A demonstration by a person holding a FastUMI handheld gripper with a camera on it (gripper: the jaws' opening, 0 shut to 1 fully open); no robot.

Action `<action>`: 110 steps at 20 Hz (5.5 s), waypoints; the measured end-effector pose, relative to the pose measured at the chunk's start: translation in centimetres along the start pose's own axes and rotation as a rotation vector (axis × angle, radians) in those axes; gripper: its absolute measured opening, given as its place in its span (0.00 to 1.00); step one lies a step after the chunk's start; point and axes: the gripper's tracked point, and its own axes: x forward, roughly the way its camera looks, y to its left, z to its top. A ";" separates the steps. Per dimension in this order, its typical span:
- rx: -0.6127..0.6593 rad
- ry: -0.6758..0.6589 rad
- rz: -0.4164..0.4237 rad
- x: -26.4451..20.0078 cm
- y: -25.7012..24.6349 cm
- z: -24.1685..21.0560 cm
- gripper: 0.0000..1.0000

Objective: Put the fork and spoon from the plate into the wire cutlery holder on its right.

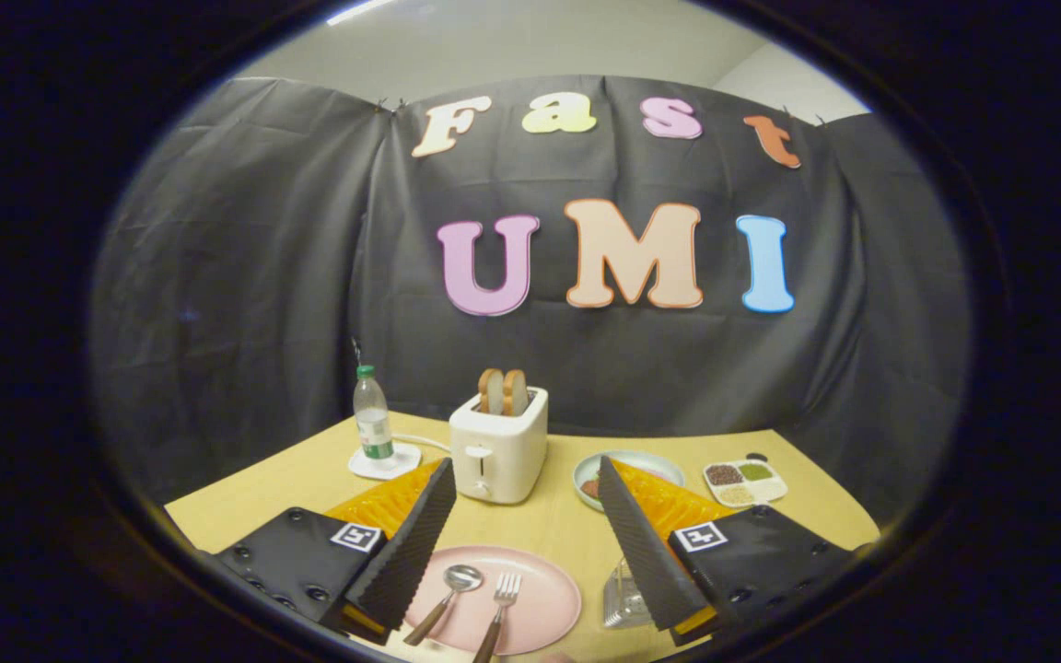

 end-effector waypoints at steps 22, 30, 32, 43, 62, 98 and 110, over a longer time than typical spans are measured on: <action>-0.090 0.544 0.089 -0.7 2.6 -20.5 1.00; -0.129 0.654 0.105 -1.0 2.9 -23.3 0.98; -0.128 0.673 0.108 -0.9 3.0 -23.9 0.96; -0.112 0.714 0.100 -0.9 3.0 -24.1 0.26; -0.162 0.740 0.114 -0.7 -1.2 -18.8 0.09; -0.274 1.034 0.206 -4.2 -14.1 -15.1 0.09; -0.259 1.088 0.193 -2.8 -13.5 -15.2 0.16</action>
